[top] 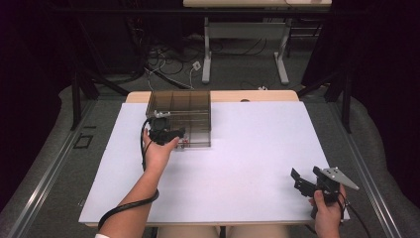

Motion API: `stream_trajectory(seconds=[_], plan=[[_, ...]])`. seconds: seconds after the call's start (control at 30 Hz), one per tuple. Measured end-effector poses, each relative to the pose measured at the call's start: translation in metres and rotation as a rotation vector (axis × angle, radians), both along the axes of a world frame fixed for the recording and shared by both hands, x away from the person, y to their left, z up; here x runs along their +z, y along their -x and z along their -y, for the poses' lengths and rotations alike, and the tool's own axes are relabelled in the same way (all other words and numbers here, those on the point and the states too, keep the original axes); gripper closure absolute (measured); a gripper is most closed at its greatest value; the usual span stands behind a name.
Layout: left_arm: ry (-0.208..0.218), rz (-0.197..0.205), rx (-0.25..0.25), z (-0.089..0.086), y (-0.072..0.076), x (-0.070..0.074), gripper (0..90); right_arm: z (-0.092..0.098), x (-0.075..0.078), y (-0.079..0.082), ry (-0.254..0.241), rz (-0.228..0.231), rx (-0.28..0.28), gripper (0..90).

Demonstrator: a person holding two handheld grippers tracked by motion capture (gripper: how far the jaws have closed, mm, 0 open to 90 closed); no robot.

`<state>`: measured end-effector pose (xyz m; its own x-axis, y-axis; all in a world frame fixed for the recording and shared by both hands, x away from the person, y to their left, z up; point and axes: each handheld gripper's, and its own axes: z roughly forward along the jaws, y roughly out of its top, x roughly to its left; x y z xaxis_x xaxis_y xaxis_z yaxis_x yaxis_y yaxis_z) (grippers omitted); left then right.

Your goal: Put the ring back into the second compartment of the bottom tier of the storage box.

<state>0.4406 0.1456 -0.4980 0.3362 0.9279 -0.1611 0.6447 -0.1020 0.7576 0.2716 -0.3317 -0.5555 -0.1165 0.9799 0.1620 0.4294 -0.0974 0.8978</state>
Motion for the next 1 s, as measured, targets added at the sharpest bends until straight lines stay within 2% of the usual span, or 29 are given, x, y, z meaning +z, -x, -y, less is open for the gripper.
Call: stream_trajectory(seconds=[0.27,0.47,0.83,1.0], plan=[[-0.013,0.046,-0.017,-0.003,0.008,0.008,36.0,0.0,0.0,0.0,0.0,0.0,0.0,14.7],[0.001,0.07,-0.022,-0.007,0.017,0.012,34.8,0.0,0.0,0.0,0.0,0.002,-0.002,14.7],[0.073,0.109,-0.054,-0.014,0.035,0.022,34.4,-0.001,-0.001,0.0,0.004,0.007,0.004,14.7],[0.107,0.129,-0.06,-0.017,0.043,0.027,28.8,-0.001,-0.001,0.0,0.006,0.006,0.005,14.7]])
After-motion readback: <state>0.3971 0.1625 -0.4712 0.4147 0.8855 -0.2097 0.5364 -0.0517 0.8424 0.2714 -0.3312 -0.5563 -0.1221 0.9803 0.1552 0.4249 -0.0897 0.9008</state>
